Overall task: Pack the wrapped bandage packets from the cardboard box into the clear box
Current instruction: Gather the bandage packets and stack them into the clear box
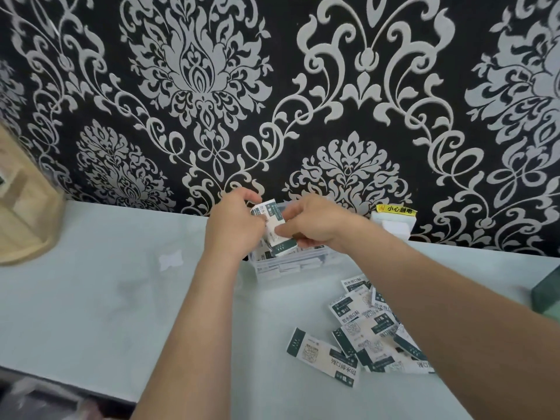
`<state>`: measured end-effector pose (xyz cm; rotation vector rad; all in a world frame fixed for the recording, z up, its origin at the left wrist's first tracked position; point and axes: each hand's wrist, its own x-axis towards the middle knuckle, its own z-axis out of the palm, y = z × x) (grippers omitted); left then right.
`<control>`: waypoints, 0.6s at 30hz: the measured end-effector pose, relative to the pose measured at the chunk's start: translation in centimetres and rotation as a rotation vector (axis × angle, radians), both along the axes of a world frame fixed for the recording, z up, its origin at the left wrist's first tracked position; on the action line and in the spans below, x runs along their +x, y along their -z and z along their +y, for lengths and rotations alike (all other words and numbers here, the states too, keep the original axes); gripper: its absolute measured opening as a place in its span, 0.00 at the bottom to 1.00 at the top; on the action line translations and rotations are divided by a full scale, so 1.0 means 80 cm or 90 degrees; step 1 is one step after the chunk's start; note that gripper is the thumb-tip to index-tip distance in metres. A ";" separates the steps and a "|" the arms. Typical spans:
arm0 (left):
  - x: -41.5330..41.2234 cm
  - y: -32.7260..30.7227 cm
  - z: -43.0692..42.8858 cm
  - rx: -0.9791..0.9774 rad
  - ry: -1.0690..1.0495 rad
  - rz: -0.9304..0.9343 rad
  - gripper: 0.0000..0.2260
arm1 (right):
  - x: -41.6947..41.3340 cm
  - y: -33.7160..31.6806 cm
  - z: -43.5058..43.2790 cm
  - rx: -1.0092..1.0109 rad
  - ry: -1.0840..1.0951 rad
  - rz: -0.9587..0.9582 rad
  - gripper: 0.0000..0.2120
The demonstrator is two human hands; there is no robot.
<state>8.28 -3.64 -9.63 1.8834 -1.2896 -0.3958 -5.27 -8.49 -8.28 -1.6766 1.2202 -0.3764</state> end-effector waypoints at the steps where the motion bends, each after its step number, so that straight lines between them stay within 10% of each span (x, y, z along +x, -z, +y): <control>1: 0.001 0.003 0.001 -0.004 0.009 -0.007 0.11 | 0.003 0.001 -0.001 0.003 0.004 0.011 0.05; 18: 0.019 0.030 0.003 -0.005 -0.002 0.002 0.09 | 0.056 0.014 -0.001 -0.159 0.002 0.295 0.10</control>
